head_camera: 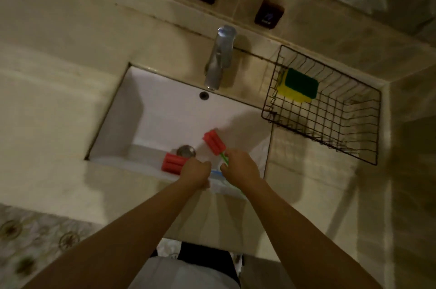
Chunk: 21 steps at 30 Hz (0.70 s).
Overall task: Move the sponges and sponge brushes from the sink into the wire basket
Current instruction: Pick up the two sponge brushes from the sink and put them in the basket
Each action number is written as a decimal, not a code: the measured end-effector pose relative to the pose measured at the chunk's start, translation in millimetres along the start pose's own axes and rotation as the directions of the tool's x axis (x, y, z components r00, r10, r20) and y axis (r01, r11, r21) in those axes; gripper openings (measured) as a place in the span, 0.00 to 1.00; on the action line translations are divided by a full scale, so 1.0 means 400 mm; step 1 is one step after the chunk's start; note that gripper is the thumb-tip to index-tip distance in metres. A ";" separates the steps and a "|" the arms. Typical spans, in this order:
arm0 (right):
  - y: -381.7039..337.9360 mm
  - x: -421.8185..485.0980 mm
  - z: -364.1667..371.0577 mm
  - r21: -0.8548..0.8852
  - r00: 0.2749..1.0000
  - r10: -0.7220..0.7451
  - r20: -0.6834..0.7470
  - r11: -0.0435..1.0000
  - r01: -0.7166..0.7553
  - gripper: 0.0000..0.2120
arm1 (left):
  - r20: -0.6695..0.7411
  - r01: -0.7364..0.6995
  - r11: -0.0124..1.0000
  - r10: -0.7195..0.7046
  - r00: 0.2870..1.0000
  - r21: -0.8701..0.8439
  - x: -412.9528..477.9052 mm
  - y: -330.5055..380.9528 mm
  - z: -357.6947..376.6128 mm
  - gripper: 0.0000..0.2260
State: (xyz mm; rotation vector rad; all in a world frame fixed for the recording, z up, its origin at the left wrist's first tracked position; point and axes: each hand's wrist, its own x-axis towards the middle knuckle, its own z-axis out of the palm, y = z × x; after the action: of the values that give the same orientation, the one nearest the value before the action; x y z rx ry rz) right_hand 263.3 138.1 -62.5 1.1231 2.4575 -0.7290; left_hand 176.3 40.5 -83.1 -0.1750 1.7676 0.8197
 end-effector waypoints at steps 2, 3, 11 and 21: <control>0.013 0.024 0.025 -0.041 1.000 -0.003 0.026 0.999 0.004 0.15 | 0.084 0.206 0.875 -0.188 0.978 -0.438 0.014 0.012 0.025 0.05; 0.017 0.033 0.035 -0.062 0.999 -0.002 0.034 0.998 0.004 0.16 | 0.143 0.282 0.751 -0.246 0.959 -0.598 0.017 0.019 0.036 0.05; 0.054 0.099 0.090 0.057 0.993 0.019 0.116 0.998 -0.026 0.08 | 0.056 0.231 0.530 -0.326 0.944 -0.816 0.111 0.005 0.114 0.06; 0.085 0.113 0.078 0.305 0.985 0.065 0.161 0.946 -0.113 0.09 | 0.126 0.220 0.397 -0.251 0.960 -0.891 0.171 -0.011 0.154 0.11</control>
State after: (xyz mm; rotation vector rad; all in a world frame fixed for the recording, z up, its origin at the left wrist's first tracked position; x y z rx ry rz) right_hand 263.9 165.7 -120.6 1.2312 2.2018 -1.1613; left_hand 201.8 93.5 -154.2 -1.1513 1.0789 1.4936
